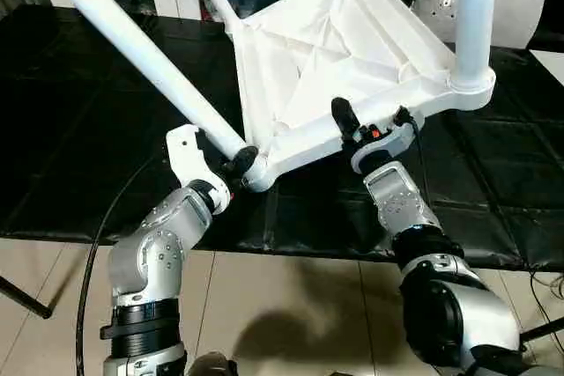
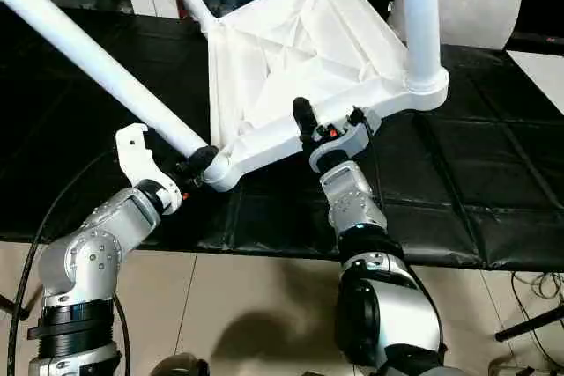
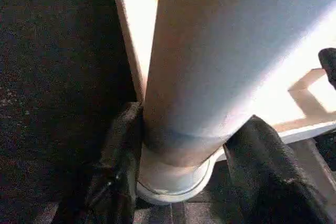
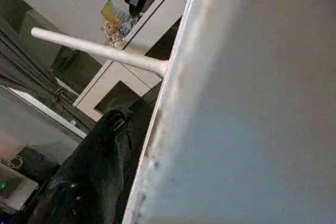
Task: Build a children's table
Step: Flip table
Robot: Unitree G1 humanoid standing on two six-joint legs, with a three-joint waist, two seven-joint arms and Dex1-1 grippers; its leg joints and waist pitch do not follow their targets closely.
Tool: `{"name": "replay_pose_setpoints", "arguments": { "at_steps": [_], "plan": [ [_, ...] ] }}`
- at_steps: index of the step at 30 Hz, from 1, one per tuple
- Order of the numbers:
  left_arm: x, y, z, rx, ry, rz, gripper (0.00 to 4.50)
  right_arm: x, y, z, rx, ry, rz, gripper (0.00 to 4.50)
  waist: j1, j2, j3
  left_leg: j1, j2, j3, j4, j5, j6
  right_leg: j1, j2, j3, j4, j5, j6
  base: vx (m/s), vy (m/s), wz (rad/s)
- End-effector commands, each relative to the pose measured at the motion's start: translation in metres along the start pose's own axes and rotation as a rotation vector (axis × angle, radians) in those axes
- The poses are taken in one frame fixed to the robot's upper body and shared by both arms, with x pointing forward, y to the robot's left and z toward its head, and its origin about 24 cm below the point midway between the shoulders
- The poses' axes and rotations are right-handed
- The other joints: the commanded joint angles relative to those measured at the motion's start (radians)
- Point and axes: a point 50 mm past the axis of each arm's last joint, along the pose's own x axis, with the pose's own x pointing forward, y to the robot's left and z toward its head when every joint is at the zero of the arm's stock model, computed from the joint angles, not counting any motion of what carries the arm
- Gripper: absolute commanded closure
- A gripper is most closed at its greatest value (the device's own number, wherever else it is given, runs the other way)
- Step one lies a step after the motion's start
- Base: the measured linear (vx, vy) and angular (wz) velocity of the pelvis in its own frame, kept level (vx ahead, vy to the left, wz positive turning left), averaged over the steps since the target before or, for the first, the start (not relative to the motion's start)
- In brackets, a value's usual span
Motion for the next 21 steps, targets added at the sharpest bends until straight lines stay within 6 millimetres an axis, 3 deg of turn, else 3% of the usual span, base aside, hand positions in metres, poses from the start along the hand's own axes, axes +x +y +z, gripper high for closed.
{"name": "replay_pose_setpoints", "arguments": {
  "at_steps": [1, 10, 11, 12, 14, 16, 21],
  "plan": [
    [0.004, -0.013, -0.016, -0.02, 0.071, -0.101, 2.5, 0.009, 0.015, 0.01, -0.036, -0.028, 0.07, 1.51, 0.0, -0.007, -0.087, 0.02, 0.069, -0.018, -0.052, 0.055, 0.125, 0.05, -0.096, 0.046, -0.045, 0.142, -0.274, 0.0, 0.0, 0.0],
    [0.002, -0.012, -0.012, 0.073, 0.037, -0.106, 2.5, 0.011, 0.013, 0.019, -0.053, -0.058, 0.055, 2.19, 0.0, -0.007, -0.086, 0.019, 0.069, -0.017, -0.051, 0.033, 0.113, 0.047, -0.094, 0.048, -0.045, 0.106, -0.265, 0.0, 0.0, 0.0],
    [0.002, -0.012, -0.01, 0.095, 0.02, -0.11, 1.94, 0.01, 0.012, 0.022, -0.057, -0.066, 0.055, 2.21, 0.0, -0.008, -0.087, 0.018, 0.069, -0.017, -0.05, 0.041, 0.115, 0.047, -0.094, 0.048, -0.044, 0.116, -0.266, 0.0, 0.0, 0.0],
    [0.0, -0.011, -0.007, 0.128, -0.005, -0.115, 1.8, 0.01, 0.011, 0.026, -0.06, -0.08, 0.049, 2.27, 0.0, -0.008, -0.089, 0.015, 0.068, -0.017, -0.047, 0.06, 0.123, 0.047, -0.093, 0.047, -0.04, 0.139, -0.266, 0.0, 0.0, 0.0],
    [-0.001, -0.009, -0.003, 0.174, -0.034, -0.117, 1.8, 0.009, 0.008, 0.031, -0.064, -0.096, 0.04, 2.28, 0.002, -0.007, -0.096, 0.013, 0.067, -0.016, -0.037, 0.114, 0.146, 0.041, -0.088, 0.046, -0.028, 0.215, -0.276, 0.0, 0.0, 0.0],
    [-0.004, -0.004, 0.003, 0.228, -0.078, -0.113, 1.45, 0.007, 0.005, 0.04, -0.078, -0.123, 0.027, 2.31, 0.002, -0.005, -0.095, 0.012, 0.067, -0.017, -0.036, 0.119, 0.164, 0.038, -0.088, 0.044, -0.029, 0.22, -0.277, 0.0, 0.0, 0.0],
    [-0.018, 0.006, 0.004, 0.309, -0.073, -0.149, 1.33, 0.004, -0.001, 0.067, -0.136, -0.203, -0.014, 2.32, 0.006, 0.0, -0.092, 0.014, 0.071, -0.015, -0.038, 0.089, 0.143, 0.035, -0.088, 0.043, -0.03, 0.181, -0.284, 0.0, 0.0, 0.0]
  ]
}}
